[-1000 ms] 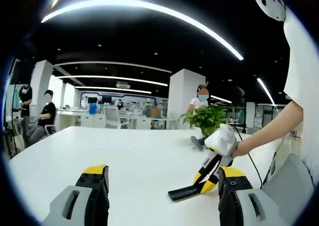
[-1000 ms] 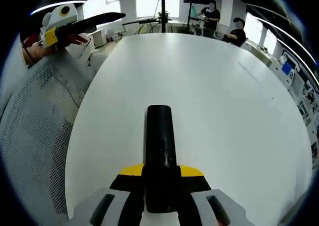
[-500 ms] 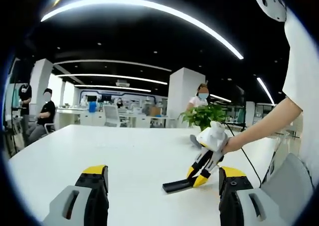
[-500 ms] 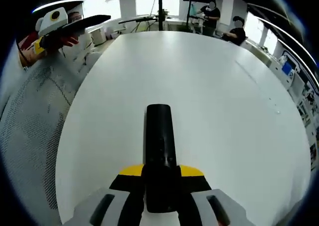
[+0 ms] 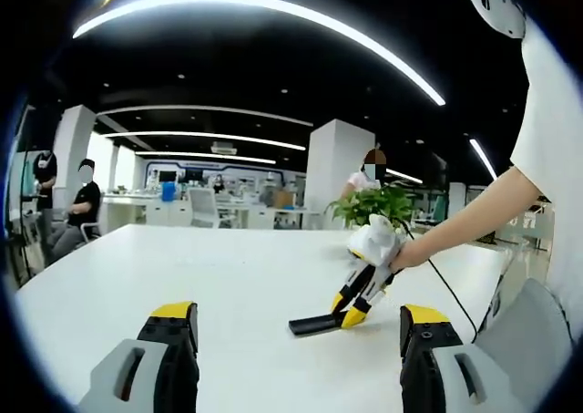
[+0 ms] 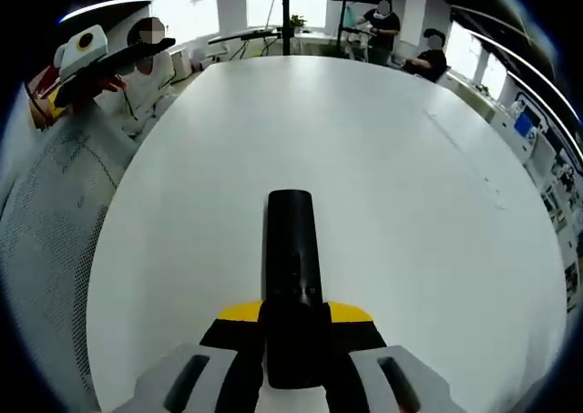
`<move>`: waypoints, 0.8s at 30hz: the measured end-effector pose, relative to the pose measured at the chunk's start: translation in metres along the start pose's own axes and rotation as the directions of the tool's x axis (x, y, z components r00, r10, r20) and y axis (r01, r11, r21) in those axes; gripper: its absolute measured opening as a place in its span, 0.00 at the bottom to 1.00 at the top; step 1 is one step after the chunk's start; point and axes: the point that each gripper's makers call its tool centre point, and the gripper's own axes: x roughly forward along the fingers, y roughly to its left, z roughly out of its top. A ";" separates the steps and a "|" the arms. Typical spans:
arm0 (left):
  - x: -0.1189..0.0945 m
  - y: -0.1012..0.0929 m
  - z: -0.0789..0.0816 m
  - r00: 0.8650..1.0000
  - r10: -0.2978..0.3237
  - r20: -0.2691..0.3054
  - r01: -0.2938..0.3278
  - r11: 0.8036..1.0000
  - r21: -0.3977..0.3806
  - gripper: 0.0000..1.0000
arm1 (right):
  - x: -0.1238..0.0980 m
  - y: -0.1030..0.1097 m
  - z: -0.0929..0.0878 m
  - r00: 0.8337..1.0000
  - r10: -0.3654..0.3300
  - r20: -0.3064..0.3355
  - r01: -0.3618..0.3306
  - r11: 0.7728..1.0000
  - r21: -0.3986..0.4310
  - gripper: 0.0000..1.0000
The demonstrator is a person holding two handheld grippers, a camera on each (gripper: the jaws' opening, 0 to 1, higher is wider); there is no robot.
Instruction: Press the specified remote control buttons in sequence, fully releasing each button before pressing the next.
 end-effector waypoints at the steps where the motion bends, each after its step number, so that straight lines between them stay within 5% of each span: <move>1: 0.000 0.000 0.000 1.000 0.000 -0.001 0.000 1.000 -0.002 0.95 | 0.000 -0.002 0.001 1.000 -0.001 -0.002 0.001 1.000 -0.003 0.21; 7: -0.001 0.008 -0.003 0.999 0.038 -0.017 -0.038 0.999 0.001 0.95 | 0.003 -0.019 0.005 1.000 -0.015 -0.005 0.015 0.999 0.030 0.21; 24: 0.000 0.006 -0.007 0.999 0.024 -0.036 -0.024 1.000 -0.004 0.95 | 0.004 -0.038 0.007 1.000 0.003 0.022 -0.003 1.000 -0.005 0.21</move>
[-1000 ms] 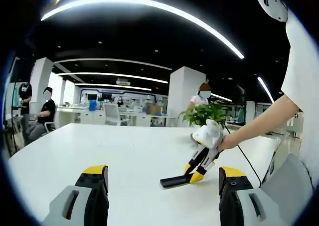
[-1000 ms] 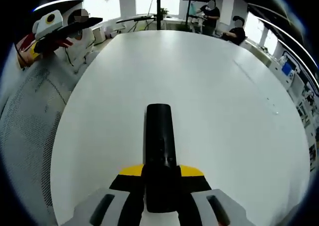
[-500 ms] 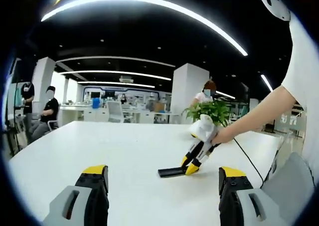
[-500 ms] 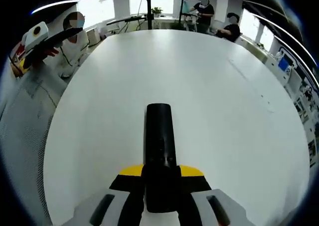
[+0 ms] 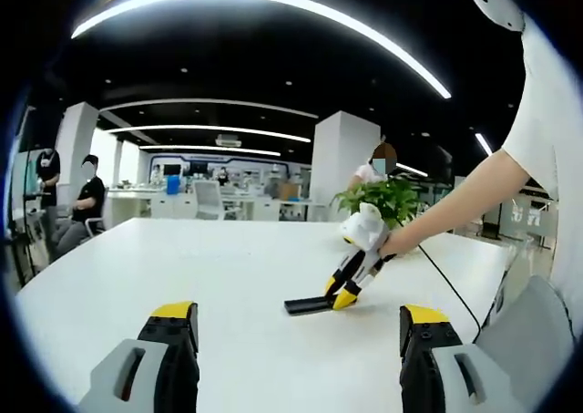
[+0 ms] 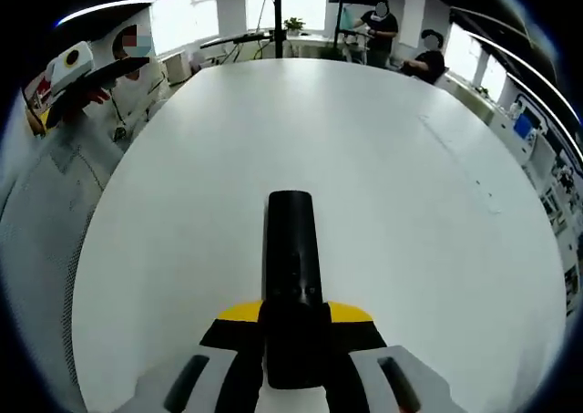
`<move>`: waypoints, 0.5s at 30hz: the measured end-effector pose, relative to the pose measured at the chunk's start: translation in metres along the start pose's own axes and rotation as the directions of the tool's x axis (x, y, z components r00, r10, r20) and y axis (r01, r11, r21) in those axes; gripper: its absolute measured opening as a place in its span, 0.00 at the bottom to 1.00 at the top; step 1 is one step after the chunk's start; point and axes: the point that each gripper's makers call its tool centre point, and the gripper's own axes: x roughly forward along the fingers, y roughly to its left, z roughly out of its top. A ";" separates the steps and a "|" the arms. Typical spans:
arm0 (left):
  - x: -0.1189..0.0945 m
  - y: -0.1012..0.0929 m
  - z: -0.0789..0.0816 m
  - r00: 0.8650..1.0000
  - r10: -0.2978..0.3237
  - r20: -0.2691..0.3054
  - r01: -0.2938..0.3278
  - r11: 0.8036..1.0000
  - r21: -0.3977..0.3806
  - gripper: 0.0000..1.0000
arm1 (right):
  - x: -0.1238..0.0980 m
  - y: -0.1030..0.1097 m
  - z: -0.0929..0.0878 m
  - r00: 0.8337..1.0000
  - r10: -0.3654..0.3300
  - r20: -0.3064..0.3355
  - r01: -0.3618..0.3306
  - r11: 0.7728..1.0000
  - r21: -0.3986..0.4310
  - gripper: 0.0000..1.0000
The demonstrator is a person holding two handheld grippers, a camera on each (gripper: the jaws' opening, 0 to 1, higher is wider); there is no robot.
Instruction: Press the specified remote control buttons in sequence, fully releasing each button before pressing the next.
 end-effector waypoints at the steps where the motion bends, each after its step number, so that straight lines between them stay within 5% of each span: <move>1: 0.000 0.000 0.000 1.000 0.000 0.000 0.000 1.000 -0.001 0.95 | 0.000 0.000 0.000 1.000 0.002 0.002 -0.002 1.000 -0.001 0.21; 15: -0.001 0.001 -0.004 1.000 0.005 -0.024 -0.005 1.000 0.001 0.95 | 0.003 -0.014 0.001 1.000 0.010 0.005 -0.010 1.000 -0.030 0.22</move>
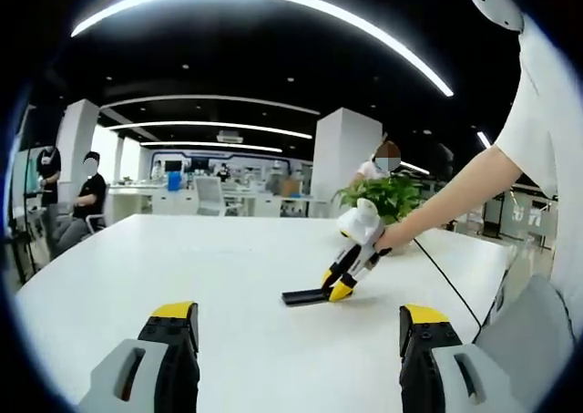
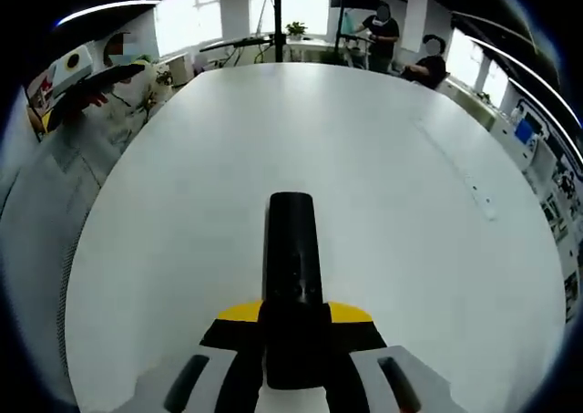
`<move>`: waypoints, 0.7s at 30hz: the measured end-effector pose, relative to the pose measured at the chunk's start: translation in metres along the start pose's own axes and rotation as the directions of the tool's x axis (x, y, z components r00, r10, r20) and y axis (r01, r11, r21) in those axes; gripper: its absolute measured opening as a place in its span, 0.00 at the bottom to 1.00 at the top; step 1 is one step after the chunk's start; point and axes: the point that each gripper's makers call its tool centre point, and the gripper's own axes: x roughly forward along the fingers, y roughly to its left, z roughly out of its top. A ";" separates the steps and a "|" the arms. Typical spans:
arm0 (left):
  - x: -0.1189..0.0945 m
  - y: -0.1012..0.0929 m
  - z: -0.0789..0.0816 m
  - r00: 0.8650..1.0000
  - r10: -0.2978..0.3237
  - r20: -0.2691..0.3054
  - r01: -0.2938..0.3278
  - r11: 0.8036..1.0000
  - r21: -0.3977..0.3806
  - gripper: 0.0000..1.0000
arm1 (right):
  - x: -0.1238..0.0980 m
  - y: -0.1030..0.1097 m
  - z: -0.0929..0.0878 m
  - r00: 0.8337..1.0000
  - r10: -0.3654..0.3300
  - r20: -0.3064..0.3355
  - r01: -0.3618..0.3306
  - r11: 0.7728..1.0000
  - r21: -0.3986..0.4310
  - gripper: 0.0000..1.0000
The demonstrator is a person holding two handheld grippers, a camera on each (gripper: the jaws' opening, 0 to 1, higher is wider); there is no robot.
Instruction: Press the specified remote control buttons in sequence, fully releasing each button before pressing the next.
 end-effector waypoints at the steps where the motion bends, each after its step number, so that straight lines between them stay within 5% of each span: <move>1: 0.000 0.000 0.000 1.000 0.000 -0.001 0.000 1.000 0.002 0.94 | 0.001 0.000 0.000 1.000 0.003 -0.004 -0.003 1.000 -0.003 0.22; 21: 0.001 -0.004 -0.001 1.000 -0.021 -0.008 0.021 1.000 -0.005 0.94 | -0.001 -0.002 0.000 0.997 0.001 -0.079 -0.003 1.000 -0.015 0.23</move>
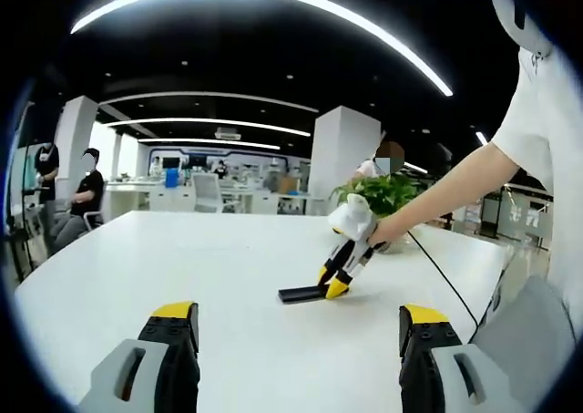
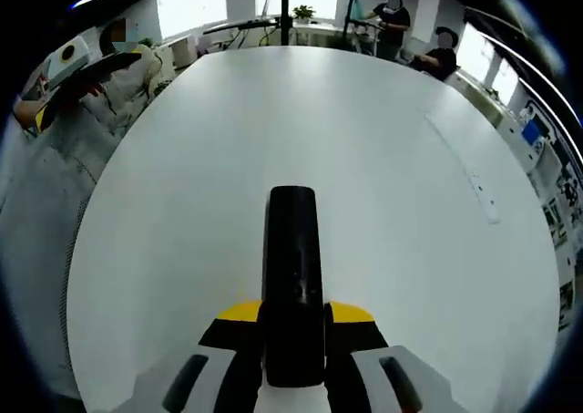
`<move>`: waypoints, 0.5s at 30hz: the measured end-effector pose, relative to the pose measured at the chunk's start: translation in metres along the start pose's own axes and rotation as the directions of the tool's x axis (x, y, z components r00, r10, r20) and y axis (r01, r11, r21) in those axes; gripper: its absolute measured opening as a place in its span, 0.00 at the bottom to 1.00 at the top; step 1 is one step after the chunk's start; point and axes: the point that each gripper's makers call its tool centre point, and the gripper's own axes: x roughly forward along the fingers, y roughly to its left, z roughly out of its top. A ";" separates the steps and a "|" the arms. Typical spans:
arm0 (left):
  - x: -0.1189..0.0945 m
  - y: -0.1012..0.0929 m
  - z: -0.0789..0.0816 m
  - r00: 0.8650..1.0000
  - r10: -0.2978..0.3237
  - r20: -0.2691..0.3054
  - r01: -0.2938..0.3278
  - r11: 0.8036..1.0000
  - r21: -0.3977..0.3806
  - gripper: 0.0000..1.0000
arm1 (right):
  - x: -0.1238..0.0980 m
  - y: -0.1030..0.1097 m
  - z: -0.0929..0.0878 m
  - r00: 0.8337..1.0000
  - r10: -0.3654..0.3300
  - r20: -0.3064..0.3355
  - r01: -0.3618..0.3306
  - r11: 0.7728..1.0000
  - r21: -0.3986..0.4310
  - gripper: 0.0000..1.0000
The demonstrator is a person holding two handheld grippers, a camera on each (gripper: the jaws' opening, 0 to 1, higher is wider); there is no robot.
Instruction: Press the specified remote control buttons in sequence, fully releasing each button before pressing the next.
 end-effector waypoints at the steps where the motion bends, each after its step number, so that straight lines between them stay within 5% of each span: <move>1: 0.000 -0.001 0.000 1.000 -0.003 0.000 0.003 1.000 0.003 0.94 | 0.000 0.000 -0.001 1.000 0.000 -0.001 0.000 1.000 -0.003 0.23; 5: 0.000 0.000 0.000 1.000 0.000 -0.001 0.000 1.000 0.006 0.94 | -0.001 0.000 0.000 1.000 0.004 0.001 -0.004 1.000 0.006 0.25; 7: 0.000 -0.001 0.001 1.000 0.000 0.007 -0.001 1.000 0.008 0.94 | -0.002 -0.004 -0.002 1.000 -0.015 -0.014 0.015 1.000 0.012 0.36; 9: 0.001 -0.002 0.002 1.000 -0.006 0.007 0.006 1.000 0.008 0.94 | -0.003 0.005 -0.009 1.000 0.015 -0.023 -0.012 0.994 0.112 0.48; 12: 0.001 -0.004 0.001 1.000 -0.013 -0.005 0.013 1.000 0.019 0.94 | -0.013 0.010 -0.016 1.000 0.000 -0.029 0.003 0.994 0.105 0.50; 15: 0.001 -0.006 -0.002 0.999 -0.023 -0.032 0.024 1.000 0.014 0.91 | -0.037 0.014 -0.005 0.993 -0.057 0.104 0.033 0.975 0.220 0.59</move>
